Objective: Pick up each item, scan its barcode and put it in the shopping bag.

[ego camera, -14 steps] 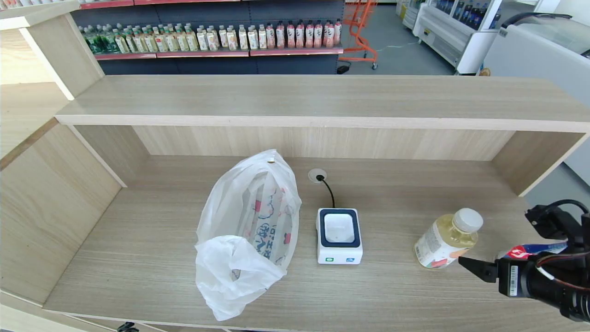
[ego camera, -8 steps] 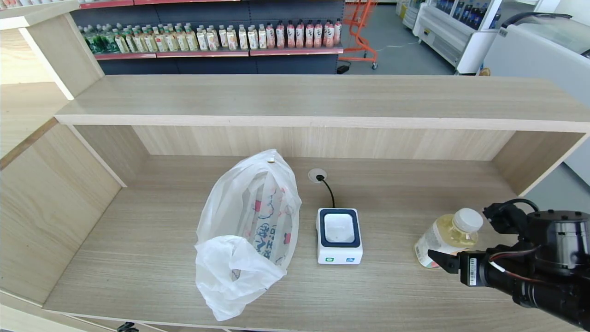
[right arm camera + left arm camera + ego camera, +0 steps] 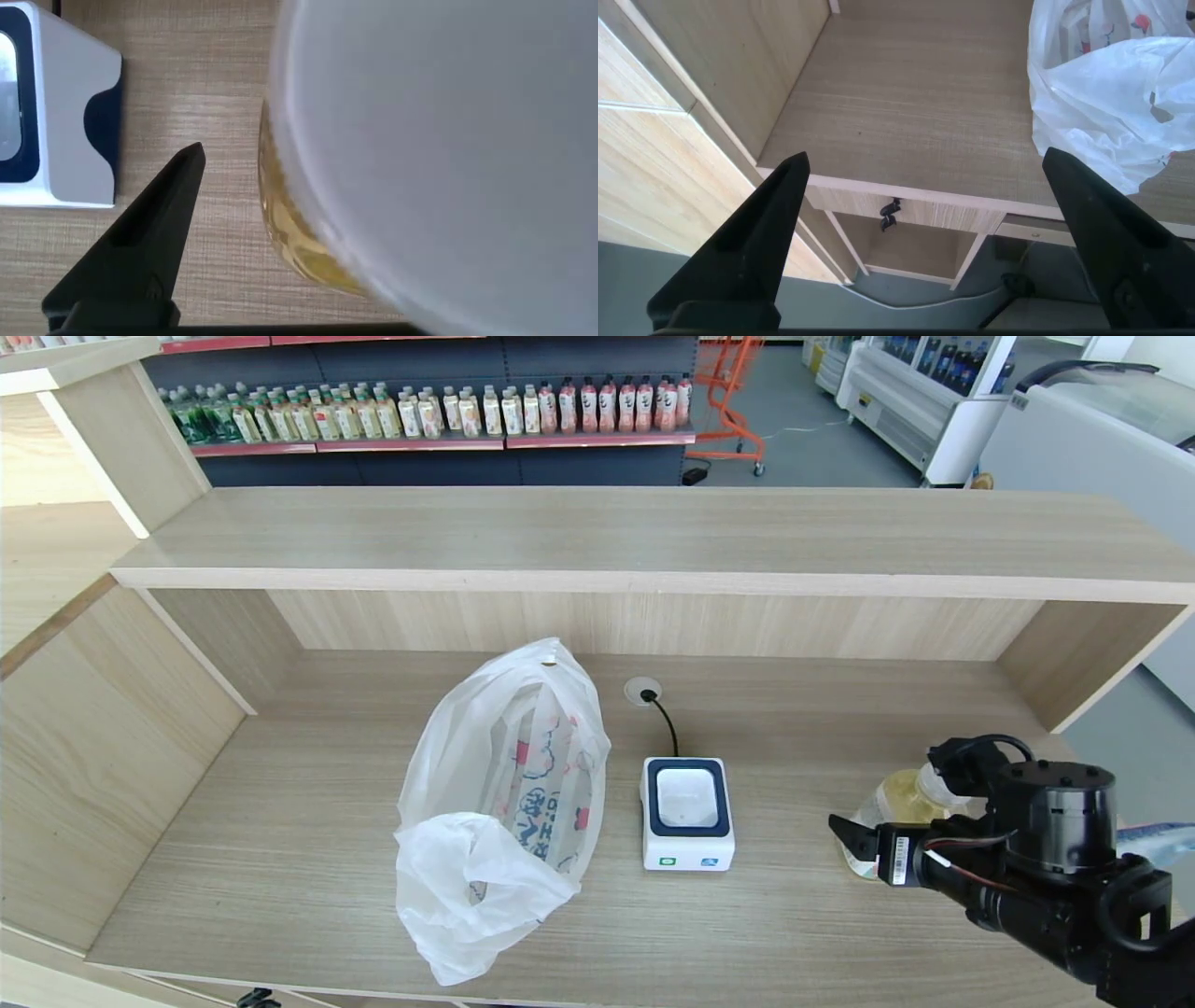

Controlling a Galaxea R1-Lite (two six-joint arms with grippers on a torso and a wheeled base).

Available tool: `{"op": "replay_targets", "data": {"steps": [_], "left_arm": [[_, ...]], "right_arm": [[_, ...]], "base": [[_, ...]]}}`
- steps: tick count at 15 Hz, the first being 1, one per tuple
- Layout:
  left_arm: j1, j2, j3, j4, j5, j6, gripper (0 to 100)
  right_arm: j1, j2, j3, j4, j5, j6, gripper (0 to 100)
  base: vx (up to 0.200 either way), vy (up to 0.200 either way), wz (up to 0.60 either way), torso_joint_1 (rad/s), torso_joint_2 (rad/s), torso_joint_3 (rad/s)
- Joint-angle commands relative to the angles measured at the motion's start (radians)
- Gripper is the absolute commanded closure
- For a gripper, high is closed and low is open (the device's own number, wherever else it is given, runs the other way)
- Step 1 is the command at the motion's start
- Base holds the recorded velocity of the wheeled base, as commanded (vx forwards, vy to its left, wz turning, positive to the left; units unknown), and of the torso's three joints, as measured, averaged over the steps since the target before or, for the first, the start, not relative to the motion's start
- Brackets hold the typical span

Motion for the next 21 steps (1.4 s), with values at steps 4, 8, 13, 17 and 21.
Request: {"op": "replay_targets", "data": {"steps": [4, 8, 13, 17, 21], "left_arm": [[0.0, 0.0, 0.0, 0.0, 0.001, 0.0, 0], [0.0, 0.0, 0.0, 0.0, 0.001, 0.0, 0], [0.0, 0.0, 0.0, 0.0, 0.001, 0.0, 0], [0.0, 0.0, 0.0, 0.0, 0.001, 0.0, 0], [0.0, 0.0, 0.0, 0.0, 0.001, 0.0, 0]], "right_arm": [[0.009, 0.096, -0.006, -0.106, 0.001, -0.001, 0], [0.009, 0.119, -0.015, -0.164, 0.003, -0.019, 0], [0.009, 0.142, -0.029, -0.235, 0.003, -0.078, 0], [0.013, 0.164, -0.027, -0.291, 0.006, -0.081, 0], [0.013, 0.188, -0.026, -0.357, 0.026, -0.085, 100]], "base": [[0.0, 0.0, 0.0, 0.0, 0.0, 0.0], [0.0, 0.0, 0.0, 0.0, 0.0, 0.0], [0.0, 0.0, 0.0, 0.0, 0.0, 0.0], [0.0, 0.0, 0.0, 0.0, 0.0, 0.0], [0.0, 0.0, 0.0, 0.0, 0.0, 0.0]]}}
